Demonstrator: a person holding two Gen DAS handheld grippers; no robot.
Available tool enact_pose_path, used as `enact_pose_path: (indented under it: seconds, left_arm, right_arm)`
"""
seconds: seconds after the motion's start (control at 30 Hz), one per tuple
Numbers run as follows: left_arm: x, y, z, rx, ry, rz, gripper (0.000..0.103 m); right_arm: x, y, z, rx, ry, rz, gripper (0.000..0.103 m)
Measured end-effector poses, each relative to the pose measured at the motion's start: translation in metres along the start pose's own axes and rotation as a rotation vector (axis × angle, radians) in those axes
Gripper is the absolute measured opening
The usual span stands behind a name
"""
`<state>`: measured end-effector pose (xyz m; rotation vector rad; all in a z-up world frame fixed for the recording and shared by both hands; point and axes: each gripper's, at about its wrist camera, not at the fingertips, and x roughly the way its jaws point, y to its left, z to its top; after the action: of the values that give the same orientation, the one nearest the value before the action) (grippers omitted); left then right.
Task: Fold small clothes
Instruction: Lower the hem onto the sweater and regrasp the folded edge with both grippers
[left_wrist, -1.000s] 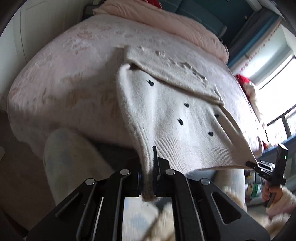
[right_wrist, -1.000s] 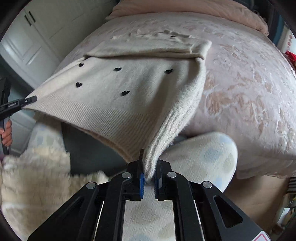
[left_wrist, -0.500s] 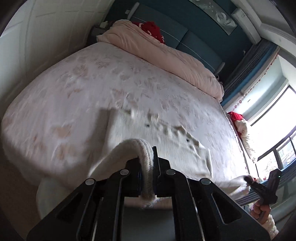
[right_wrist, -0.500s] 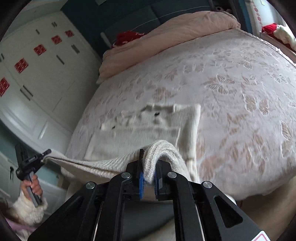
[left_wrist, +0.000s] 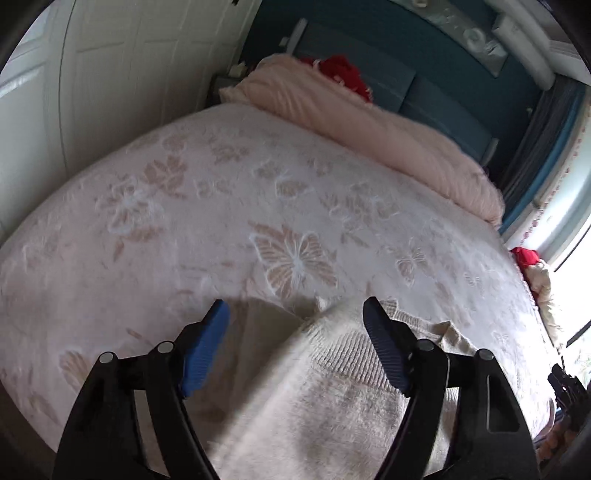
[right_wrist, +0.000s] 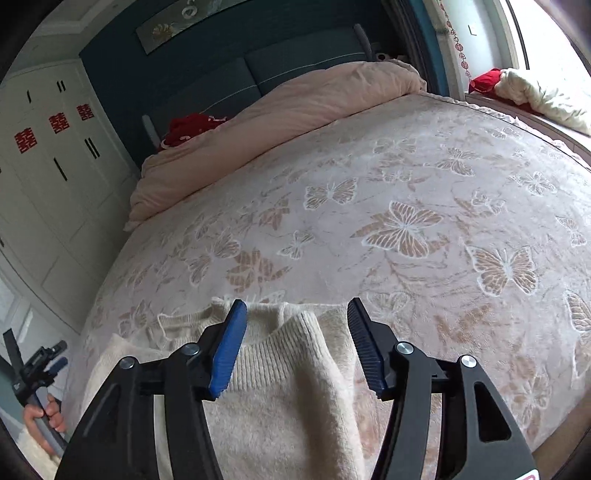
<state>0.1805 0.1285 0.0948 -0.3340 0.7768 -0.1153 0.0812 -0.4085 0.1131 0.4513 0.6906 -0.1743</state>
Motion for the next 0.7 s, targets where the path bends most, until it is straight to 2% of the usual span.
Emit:
enact_pose_path:
  seconds: [0.07,0.17,0.2,0.3,0.33,0.37,0.4,0.43,0.47,0.53,0.63,0.7]
  left_arm:
    - [0.004,0.008,0.002,0.011,0.045,0.025,0.076]
    - [0.028,0.007,0.001,0.034,0.110,0.025,0.076]
    - [0.038,0.003,-0.002,0.040,0.137,0.009,0.077]
    - [0.080,-0.011,-0.013,0.043,0.282,-0.057,0.079]
    - [0.093,-0.015,-0.018,0.040,0.324,-0.073,0.073]
    - [0.100,-0.017,-0.021,0.044,0.342,-0.085,0.063]
    - [0.107,-0.021,-0.025,0.064,0.369,-0.104,0.041]
    - [0.112,-0.024,-0.027,0.085,0.395,-0.098,0.013]
    - [0.113,-0.026,-0.029,0.093,0.409,-0.096,0.010]
    - [0.096,-0.030,-0.022,0.110,0.356,-0.101,0.009]
    - [0.042,-0.042,0.012,0.107,0.204,-0.174,0.008]
    - [0.024,-0.047,0.032,0.101,0.150,-0.170,0.008]
  right_arm:
    - [0.007,0.000,-0.011,-0.028,0.041,-0.008,0.062]
    - [0.039,0.006,-0.025,-0.090,0.117,-0.058,0.062]
    - [0.050,0.007,-0.028,-0.089,0.139,-0.058,0.062]
    - [0.085,0.007,-0.035,-0.066,0.224,-0.076,0.062]
    - [0.094,0.006,-0.037,-0.053,0.244,-0.071,0.062]
    - [0.099,0.008,-0.038,-0.047,0.258,-0.062,0.058]
    - [0.101,0.010,-0.039,-0.050,0.268,-0.055,0.037]
    - [0.102,0.014,-0.039,-0.065,0.276,-0.051,0.020]
    - [0.101,0.018,-0.038,-0.082,0.285,-0.046,0.008]
    - [0.081,0.026,-0.029,-0.092,0.225,-0.016,0.008]
    - [0.025,0.039,0.004,-0.080,0.055,0.068,0.007]
    - [0.002,0.039,0.026,-0.059,-0.042,0.076,0.007]
